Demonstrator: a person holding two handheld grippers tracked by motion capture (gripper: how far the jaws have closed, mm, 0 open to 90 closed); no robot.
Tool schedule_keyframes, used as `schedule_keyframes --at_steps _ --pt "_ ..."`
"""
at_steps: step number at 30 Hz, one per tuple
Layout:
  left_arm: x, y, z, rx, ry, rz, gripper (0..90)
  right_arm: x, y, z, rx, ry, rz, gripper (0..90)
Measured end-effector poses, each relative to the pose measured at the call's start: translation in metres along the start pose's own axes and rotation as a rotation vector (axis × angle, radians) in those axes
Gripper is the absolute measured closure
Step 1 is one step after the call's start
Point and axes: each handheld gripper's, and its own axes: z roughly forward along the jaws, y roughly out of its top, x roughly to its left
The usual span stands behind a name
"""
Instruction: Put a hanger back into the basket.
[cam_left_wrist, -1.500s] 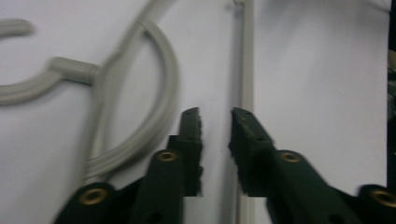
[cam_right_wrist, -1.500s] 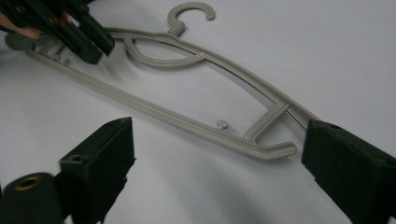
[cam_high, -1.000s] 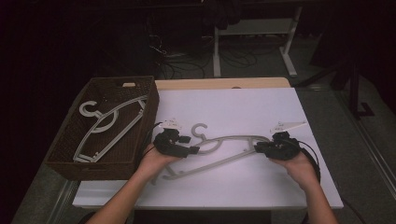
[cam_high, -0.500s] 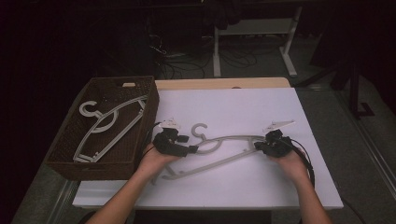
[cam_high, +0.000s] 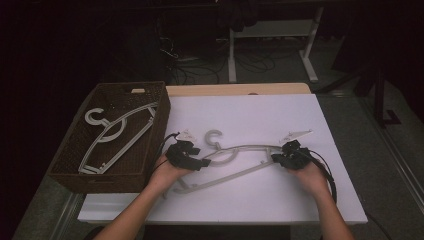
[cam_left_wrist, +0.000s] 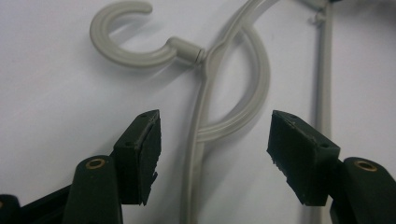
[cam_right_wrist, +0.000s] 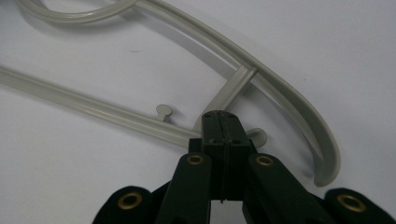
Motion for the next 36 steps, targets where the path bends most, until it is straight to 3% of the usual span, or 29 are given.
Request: schedule_keyframes --at_steps 8,15,25,30,34,36 --pt "0.003 -0.004 0.011 0.062 0.065 0.027 41.7 0.000 0.000 0.001 0.009 0.001 0.002 89.2" --pt "0.002 -0.005 0.013 0.084 0.035 0.049 56.1 0.000 0.000 0.002 0.014 -0.001 0.001 89.2" --pt "0.000 -0.005 0.012 0.100 0.054 0.074 58.0 -0.001 -0.001 0.003 0.022 0.008 0.007 89.3" --pt "0.001 -0.005 0.011 0.107 0.069 0.080 69.9 -0.001 -0.001 0.003 0.024 0.006 0.006 89.3" --pt "0.000 -0.005 0.012 0.107 0.056 0.087 78.8 -0.001 -0.001 0.003 0.024 0.006 0.005 89.3" --pt "-0.001 -0.004 0.012 0.110 0.060 0.101 79.9 -0.001 -0.001 0.003 0.024 0.006 0.005 89.3"
